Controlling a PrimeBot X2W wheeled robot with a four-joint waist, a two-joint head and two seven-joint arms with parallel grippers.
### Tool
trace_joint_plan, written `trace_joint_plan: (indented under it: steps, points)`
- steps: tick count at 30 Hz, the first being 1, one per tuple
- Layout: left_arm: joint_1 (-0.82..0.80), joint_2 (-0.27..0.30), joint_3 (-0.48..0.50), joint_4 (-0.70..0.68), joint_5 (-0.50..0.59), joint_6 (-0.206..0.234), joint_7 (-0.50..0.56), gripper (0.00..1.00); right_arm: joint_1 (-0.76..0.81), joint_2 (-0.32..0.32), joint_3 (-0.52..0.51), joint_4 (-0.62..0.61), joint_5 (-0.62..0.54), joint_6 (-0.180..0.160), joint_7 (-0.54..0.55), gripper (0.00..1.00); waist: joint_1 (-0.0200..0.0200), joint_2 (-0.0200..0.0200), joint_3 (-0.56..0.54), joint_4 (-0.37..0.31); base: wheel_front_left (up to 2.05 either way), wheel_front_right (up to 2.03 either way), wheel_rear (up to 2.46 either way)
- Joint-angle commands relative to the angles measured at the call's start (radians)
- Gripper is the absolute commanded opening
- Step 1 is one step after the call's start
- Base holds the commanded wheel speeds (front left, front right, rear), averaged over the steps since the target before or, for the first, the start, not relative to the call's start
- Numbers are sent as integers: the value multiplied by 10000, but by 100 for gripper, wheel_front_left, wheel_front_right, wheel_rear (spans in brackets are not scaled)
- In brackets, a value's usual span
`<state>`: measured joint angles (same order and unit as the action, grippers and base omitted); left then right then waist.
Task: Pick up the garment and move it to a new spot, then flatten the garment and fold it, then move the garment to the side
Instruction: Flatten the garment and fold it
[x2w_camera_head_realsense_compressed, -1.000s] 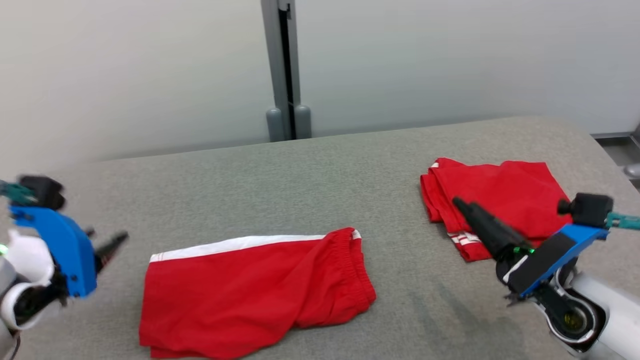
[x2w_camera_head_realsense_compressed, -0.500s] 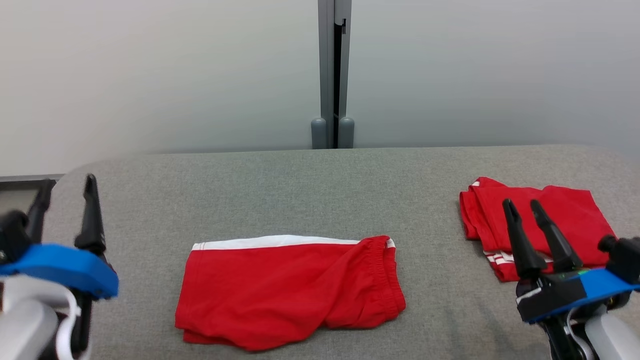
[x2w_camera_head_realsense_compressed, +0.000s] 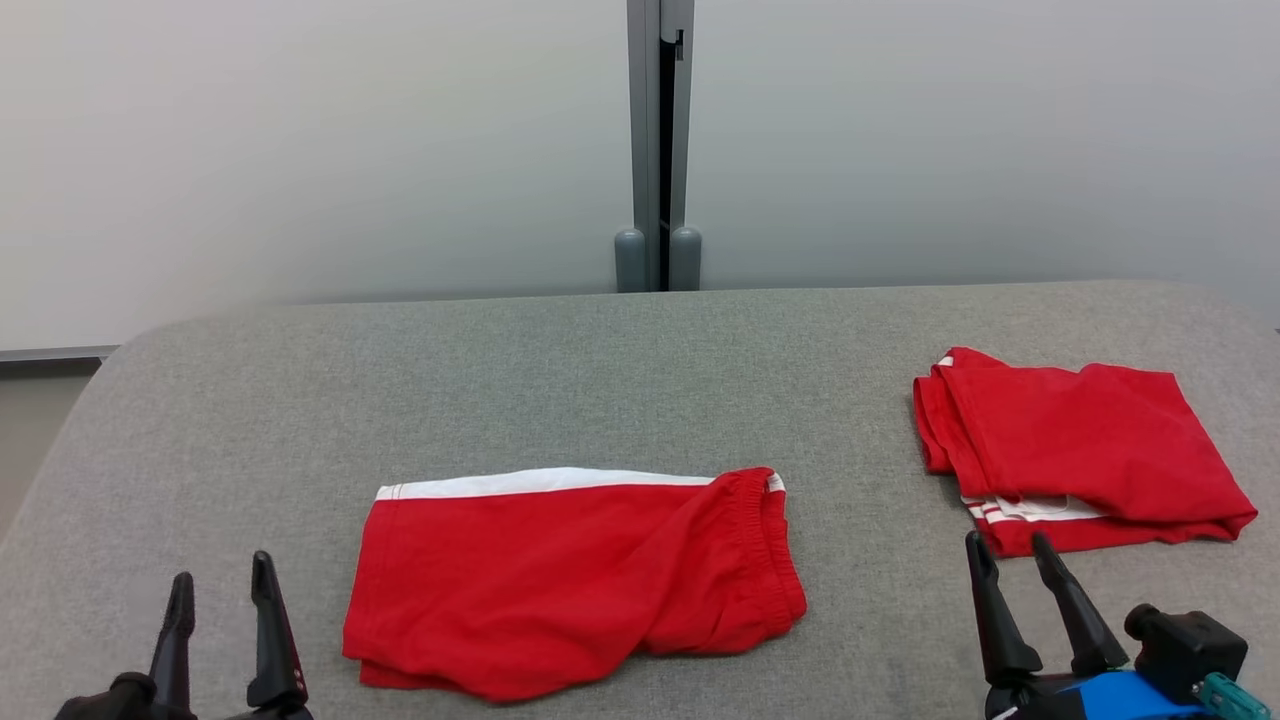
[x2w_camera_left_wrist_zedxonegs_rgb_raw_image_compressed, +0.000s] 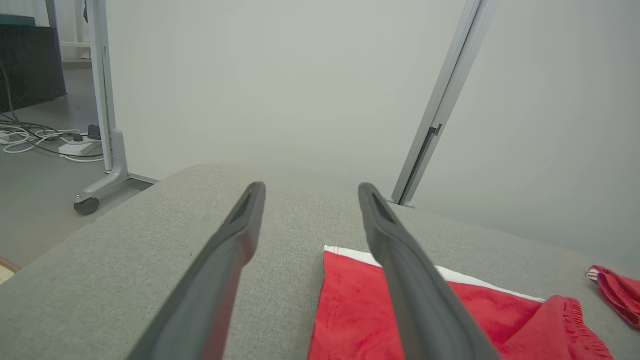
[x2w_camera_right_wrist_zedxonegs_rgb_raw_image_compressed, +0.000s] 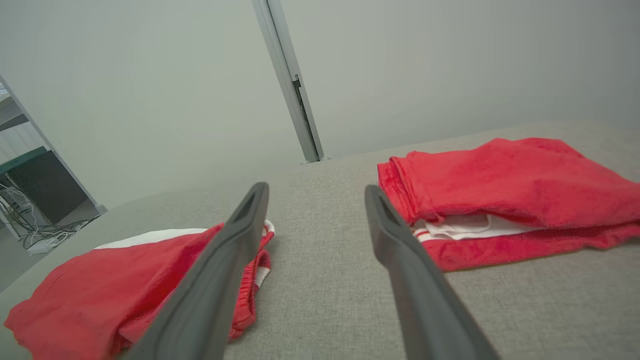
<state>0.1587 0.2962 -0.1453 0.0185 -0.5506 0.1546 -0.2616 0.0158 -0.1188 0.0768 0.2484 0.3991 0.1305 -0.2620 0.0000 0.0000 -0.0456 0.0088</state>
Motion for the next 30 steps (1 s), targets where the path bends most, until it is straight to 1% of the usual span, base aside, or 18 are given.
trace_joint_plan:
  steps: [1, 4, 5, 6, 9, 11, 13, 14, 16, 18, 21, 22, 23, 24, 25, 28, 30]
  points:
    - [2, -133, 136, 56, 145, -184, -42, 100, 77, -9, 32, 87, -100, 6, 25, 100, 0, 0, -3, 27, 0, 0, 0]
    - [-98, -574, 445, 369, 543, -770, -42, 100, -232, -99, 156, 285, -149, 6, 295, 100, 0, 0, -10, 128, 0, 0, 0]
    - [-149, -712, 524, 463, 659, -939, -42, 100, -340, -128, 261, 362, -171, 6, 458, 100, 0, 0, -17, 172, 0, 0, 0]
    - [-261, -932, 662, 635, 891, -1201, -42, 100, -575, -106, 478, 521, -74, 6, 781, 100, 0, 0, -22, 246, 0, 0, 0]
    - [-386, -1268, 849, 844, 1167, -1515, -43, 100, -1051, -35, 891, 979, 74, 5, 1466, 100, 0, 0, -2, 410, 0, 0, 0]
    - [-487, -1448, 917, 965, 1357, -1713, -43, 100, -1457, 42, 1232, 1504, 25, 6, 2080, 100, 0, 0, 47, 557, 0, 0, 0]
    - [-581, -1614, 961, 1064, 1525, -1898, -43, 100, -1924, 185, 1274, 2114, 148, 5, 2591, 100, 0, 0, 92, 723, 0, 0, 0]
    - [-637, -1676, 970, 1126, 1597, -1984, -43, 100, -2169, 186, 1312, 2435, -31, 6, 2809, 100, 0, 0, 120, 836, 0, 0, 0]
    - [-677, -1810, 1045, 1254, 1711, -2072, -43, 100, -2595, 386, 1214, 3119, 111, 6, 3177, 100, 0, 0, 131, 1021, 0, 0, 0]
    - [-741, -1905, 1032, 1424, 1827, -2195, -43, 100, -2984, 469, 1121, 3858, -94, 6, 3538, 100, 0, 0, 129, 1221, 0, 0, 0]
    - [-880, -1984, 935, 1631, 1981, -2350, -43, 100, -3535, 567, 756, 4889, -301, 6, 3730, 100, 0, 0, 141, 1487, 0, 0, 0]
    - [-880, -1984, 935, 1631, 1981, -2350, -43, 100, -3535, 567, 756, 4889, -301, 6, 3730, 100, 0, 0, 141, 1487, 0, 0, 0]
    - [-934, -2013, 929, 1732, 2050, -2419, -43, 100, -3817, 636, 527, 5535, -471, 6, 3781, 100, 0, 0, 159, 1646, 0, 0, 0]
    - [-955, -2029, 937, 1772, 2085, -2438, -43, 100, -3960, 647, 405, 5824, -565, 6, 3771, 100, 0, 0, 173, 1711, 0, 0, 0]
    - [-955, -2029, 937, 1772, 2085, -2438, -43, 100, -3960, 647, 405, 5824, -565, 6, 3771, 100, 0, 0, 173, 1711, 0, 0, 0]
    - [-1063, -2053, 973, 1898, 2162, -2523, -43, 100, -4342, 679, 173, 6637, -698, 6, 3771, 100, 0, 0, 237, 1886, 0, 0, 0]
    - [-1117, -2069, 980, 1944, 2207, -2578, -43, 100, -4508, 686, 234, 7078, -614, 6, 3785, 100, 0, 0, 282, 1975, 0, 0, 0]
